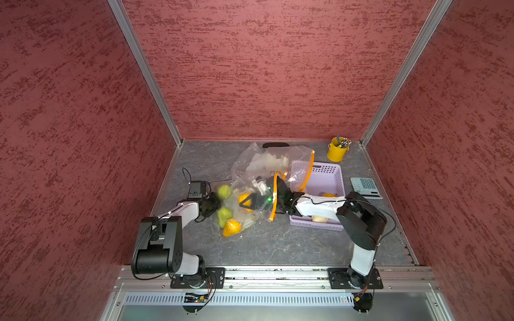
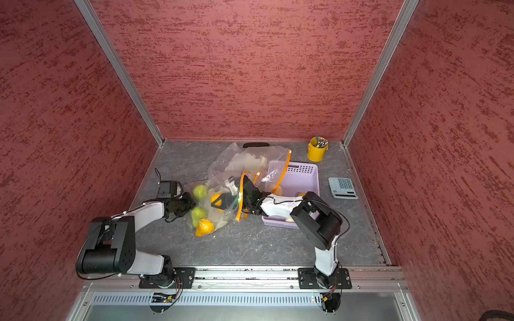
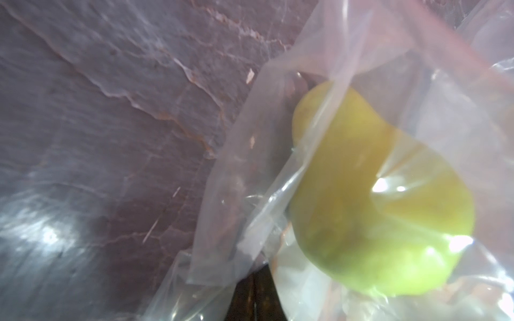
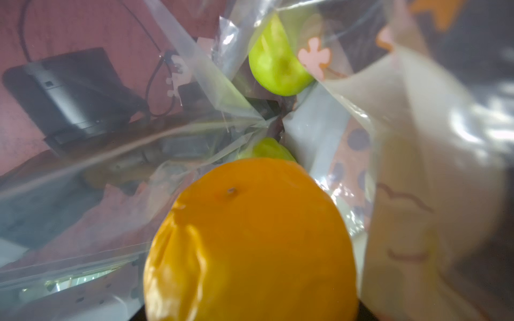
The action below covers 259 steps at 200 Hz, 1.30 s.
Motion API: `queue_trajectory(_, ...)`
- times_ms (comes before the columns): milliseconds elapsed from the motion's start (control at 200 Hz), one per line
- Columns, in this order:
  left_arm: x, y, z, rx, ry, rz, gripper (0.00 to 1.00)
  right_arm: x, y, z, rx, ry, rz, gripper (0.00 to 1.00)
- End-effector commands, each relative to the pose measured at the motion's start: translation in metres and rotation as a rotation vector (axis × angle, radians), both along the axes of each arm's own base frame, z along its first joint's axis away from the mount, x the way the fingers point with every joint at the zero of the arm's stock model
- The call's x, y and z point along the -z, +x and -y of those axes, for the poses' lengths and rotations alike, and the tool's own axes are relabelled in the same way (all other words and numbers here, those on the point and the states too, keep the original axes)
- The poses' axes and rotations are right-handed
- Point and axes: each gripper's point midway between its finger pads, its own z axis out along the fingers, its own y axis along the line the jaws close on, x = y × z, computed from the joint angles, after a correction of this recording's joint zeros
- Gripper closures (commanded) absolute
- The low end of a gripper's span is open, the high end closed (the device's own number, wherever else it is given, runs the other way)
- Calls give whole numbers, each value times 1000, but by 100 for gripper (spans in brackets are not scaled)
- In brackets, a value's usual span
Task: Open the zip-top bag and take out the pear
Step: Pick up the pear from the zipper food storage bag, then place the pear in the basket.
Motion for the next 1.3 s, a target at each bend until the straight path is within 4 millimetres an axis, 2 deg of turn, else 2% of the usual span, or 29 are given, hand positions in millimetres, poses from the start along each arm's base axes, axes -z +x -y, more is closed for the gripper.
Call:
queue_trajectory(0,-3,5,-4,-3,0,23,100,-28,-8,23,7,35,10,42)
queue_trajectory(100,-4,6,-5,-8,-6,27,100,-45,-11,50,37,27,28,40)
queue_trajectory(190,-3,6,-4,-10,-17,26,100,-47,-7,79,81,-25,23,40)
queue_trajectory(220,-3,7,-4,-12,-23,29,100,-58,-7,89,91,-25,44,40)
queue_trajectory(386,-1,7,-3,-14,-45,28,100,-63,-1,137,158,-69,38,38)
queue_trajectory(546,0,7,-1,-16,-71,29,100,-80,-1,177,213,-83,70,38)
queue_trajectory(756,1,8,-1,-19,-87,33,100,-101,-1,255,396,-152,109,36)
queue_trajectory(842,0,9,0,-17,-91,37,100,-94,4,282,478,-234,96,35)
queue_trajectory(917,0,10,1,-14,-102,42,100,-69,12,302,546,-327,52,31)
queue_trajectory(1022,-1,10,2,-9,-104,48,100,-35,22,309,578,-360,-2,27)
queue_trajectory(1122,-1,10,3,-6,-111,48,100,-16,32,315,615,-380,-18,18)
queue_trajectory(1197,-2,11,3,-6,-111,53,100,-26,42,304,587,-299,30,13)
queue_trajectory(1292,-1,10,3,-5,-114,49,100,-53,48,286,564,-119,81,14)
